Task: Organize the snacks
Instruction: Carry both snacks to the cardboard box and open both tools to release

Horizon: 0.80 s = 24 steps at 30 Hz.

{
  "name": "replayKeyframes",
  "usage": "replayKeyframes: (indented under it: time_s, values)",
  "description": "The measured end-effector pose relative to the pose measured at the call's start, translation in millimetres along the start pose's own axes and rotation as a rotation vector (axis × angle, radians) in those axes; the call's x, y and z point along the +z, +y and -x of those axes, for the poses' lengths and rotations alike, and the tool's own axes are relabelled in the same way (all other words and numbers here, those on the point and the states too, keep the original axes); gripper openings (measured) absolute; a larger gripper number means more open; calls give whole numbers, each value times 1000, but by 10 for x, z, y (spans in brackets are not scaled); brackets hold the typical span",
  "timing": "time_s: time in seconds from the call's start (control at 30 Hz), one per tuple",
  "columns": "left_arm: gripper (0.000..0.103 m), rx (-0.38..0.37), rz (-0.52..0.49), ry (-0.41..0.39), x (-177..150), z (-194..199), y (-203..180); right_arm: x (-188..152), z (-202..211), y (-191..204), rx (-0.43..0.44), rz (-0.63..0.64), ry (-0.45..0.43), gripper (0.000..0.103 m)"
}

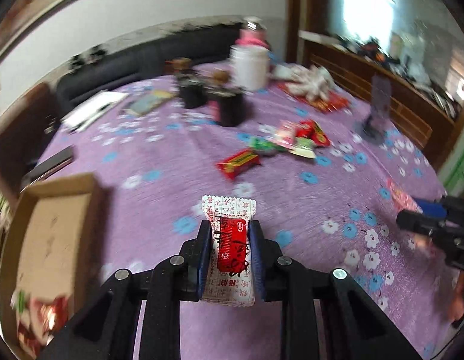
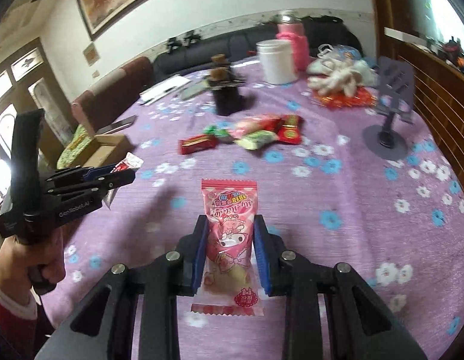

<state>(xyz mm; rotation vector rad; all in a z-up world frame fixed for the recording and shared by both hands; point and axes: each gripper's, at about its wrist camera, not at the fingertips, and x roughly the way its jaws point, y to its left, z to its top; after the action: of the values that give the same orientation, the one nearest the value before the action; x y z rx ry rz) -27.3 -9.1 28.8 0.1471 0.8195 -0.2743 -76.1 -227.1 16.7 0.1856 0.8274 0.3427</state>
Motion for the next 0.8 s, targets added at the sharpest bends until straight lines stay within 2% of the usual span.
replayKeyframes:
  time_s: [0.37, 0.63, 0.8]
  values:
    - [25, 199, 142, -96, -332, 779, 716, 108, -103, 1092, 128, 162, -25, 28]
    - [26, 309, 254, -138, -507, 1122, 1337, 267, -215, 1870, 206, 274, -37, 28]
    - [26, 352, 300, -144, -626, 1213, 1611, 345, -343, 2261, 234, 329, -34, 28]
